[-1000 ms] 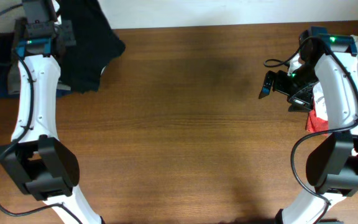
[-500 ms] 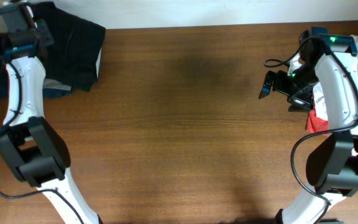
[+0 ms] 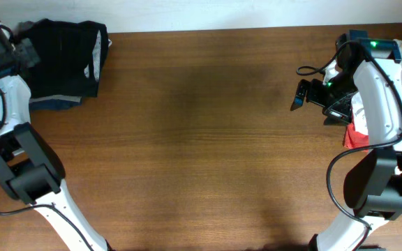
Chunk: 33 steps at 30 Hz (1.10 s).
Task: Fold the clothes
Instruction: 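Lift the folded black trousers with the left gripper toward the top-left stack, then lower the trousers onto the clothes stack and press them flat with the left gripper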
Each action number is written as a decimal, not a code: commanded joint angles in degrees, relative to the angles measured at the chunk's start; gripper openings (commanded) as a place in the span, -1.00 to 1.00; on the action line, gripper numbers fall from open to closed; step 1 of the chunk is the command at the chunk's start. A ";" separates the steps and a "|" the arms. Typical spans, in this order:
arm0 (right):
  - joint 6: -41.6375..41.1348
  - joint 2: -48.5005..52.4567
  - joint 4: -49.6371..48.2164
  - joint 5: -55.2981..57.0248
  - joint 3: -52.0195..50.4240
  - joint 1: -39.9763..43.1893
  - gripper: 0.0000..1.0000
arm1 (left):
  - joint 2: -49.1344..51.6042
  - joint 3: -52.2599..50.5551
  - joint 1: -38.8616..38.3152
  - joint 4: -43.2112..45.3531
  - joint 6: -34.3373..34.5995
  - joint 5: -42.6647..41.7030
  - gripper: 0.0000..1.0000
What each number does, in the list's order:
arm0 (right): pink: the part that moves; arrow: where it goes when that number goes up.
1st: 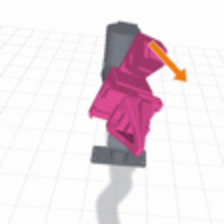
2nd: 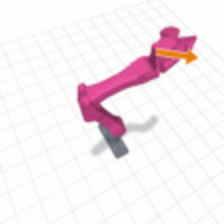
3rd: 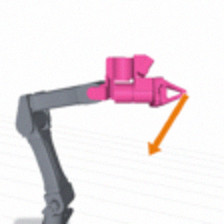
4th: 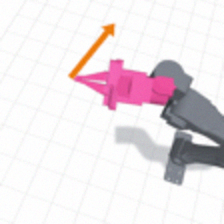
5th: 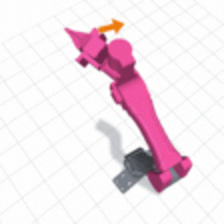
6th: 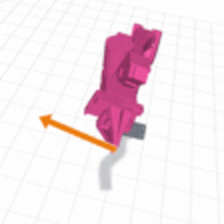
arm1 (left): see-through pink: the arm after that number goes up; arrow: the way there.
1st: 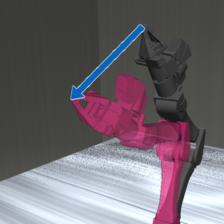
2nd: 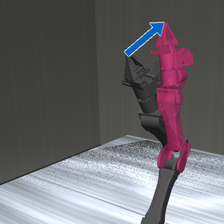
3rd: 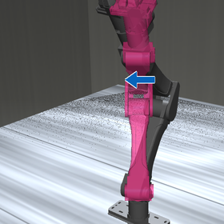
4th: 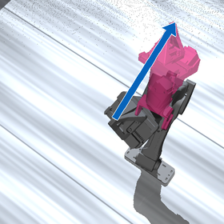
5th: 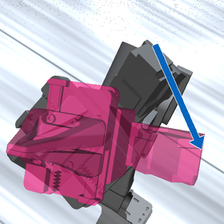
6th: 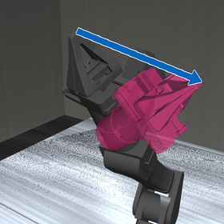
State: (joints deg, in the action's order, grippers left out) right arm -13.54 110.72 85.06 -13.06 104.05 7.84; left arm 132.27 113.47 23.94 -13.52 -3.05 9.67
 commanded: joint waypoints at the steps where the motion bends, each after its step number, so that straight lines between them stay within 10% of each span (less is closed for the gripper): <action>1: 0.02 -0.63 0.02 -0.42 0.85 -0.37 0.97 | -8.72 1.25 -0.63 -2.51 -0.87 -20.15 -0.43; 3: 0.02 -0.63 0.02 -0.42 0.87 -0.37 0.97 | -7.52 1.20 -0.63 -2.86 -0.92 -20.37 -0.99; 10: 0.02 -0.63 0.02 -0.42 0.87 -0.37 0.97 | 6.25 1.22 0.81 3.17 -4.37 -12.02 -0.99; 12: 0.02 -0.63 0.02 -0.42 0.87 -0.37 0.97 | 8.90 1.22 2.99 3.91 -4.42 -5.51 -0.56; 15: 0.02 -0.63 0.00 -0.42 0.85 -0.37 0.98 | 8.74 1.70 4.92 3.72 -6.38 -5.53 -0.51; 21: 0.02 -0.63 0.02 -0.42 0.87 -0.37 0.98 | -5.07 6.71 1.31 -2.49 -2.80 -25.81 -0.37; 33: 0.02 -0.63 0.00 -0.42 0.87 -0.35 0.97 | 10.10 5.49 -9.49 -19.67 -3.23 -28.28 -0.56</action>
State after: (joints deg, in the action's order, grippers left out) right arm -13.54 110.72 85.10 -13.06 104.05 7.84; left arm 140.09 119.57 14.79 -30.89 -6.22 -17.72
